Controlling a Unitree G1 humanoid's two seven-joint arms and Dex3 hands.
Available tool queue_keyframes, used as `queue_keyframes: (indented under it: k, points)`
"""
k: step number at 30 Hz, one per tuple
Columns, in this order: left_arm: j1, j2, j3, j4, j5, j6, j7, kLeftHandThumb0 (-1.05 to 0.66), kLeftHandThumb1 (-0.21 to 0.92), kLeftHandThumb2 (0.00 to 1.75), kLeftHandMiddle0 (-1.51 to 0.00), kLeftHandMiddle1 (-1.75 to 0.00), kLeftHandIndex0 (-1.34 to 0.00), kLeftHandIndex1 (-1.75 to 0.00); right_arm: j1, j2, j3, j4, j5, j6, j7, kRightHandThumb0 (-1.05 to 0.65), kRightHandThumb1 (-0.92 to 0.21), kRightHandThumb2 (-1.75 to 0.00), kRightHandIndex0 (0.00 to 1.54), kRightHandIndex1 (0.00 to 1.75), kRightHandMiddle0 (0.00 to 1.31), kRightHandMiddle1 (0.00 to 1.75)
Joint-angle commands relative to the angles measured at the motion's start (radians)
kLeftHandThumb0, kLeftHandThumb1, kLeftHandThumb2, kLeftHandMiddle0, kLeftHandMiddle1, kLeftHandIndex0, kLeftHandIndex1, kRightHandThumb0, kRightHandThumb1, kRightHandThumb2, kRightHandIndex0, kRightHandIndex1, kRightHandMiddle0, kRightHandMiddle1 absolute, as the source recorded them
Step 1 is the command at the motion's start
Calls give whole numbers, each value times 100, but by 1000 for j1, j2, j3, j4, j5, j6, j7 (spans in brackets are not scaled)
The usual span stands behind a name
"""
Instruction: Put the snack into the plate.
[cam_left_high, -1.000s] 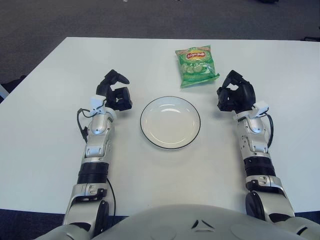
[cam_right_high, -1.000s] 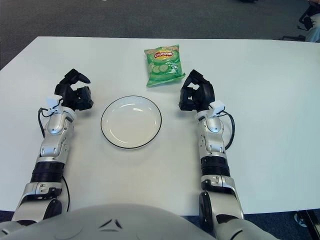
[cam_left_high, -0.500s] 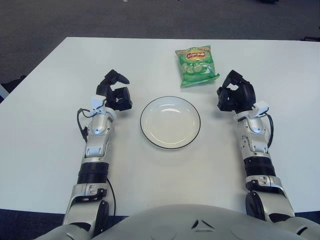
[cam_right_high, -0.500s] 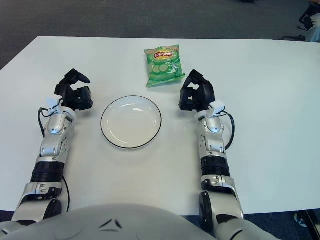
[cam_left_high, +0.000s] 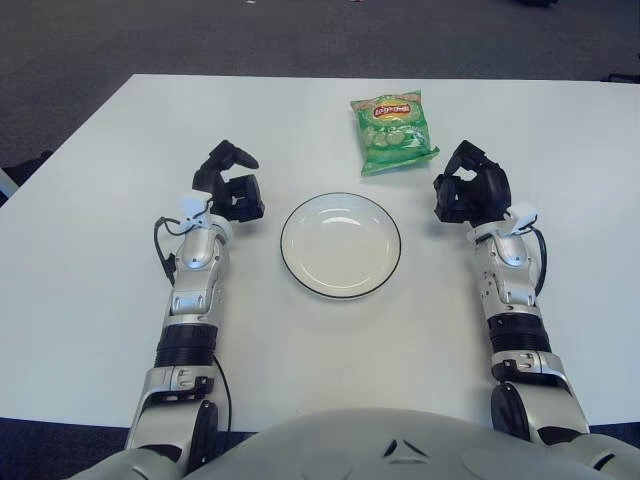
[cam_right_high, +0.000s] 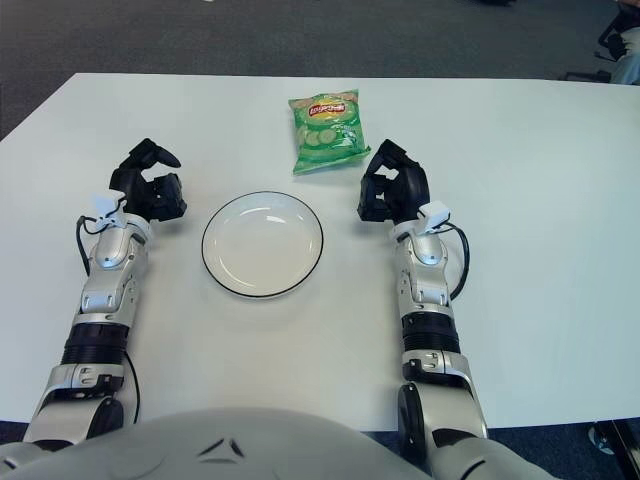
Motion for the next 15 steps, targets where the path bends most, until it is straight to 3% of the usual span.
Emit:
queue_keyframes:
  k: [1,9,15]
  points:
    - [138,-52,2,78,-5,-8,4,-50,26,139,-137,-175,-66,-175,159,44,-9,90,-4,-34,-18,-53,-19,-148,135,175,72,175]
    - [133,-50,6,81,-5,-10,2,-50,26,138,-137,-175,-66,-175,139,22,-2,131,-93,-124,-91,-53,-19,-147,134,175,72,175]
    - [130,-51,9,87,-8,-15,-3,-50,26,139,-136,-175,-66,-175,140,-16,1,27,-183,-146,-156,-51,-23,-142,132,175,68,175]
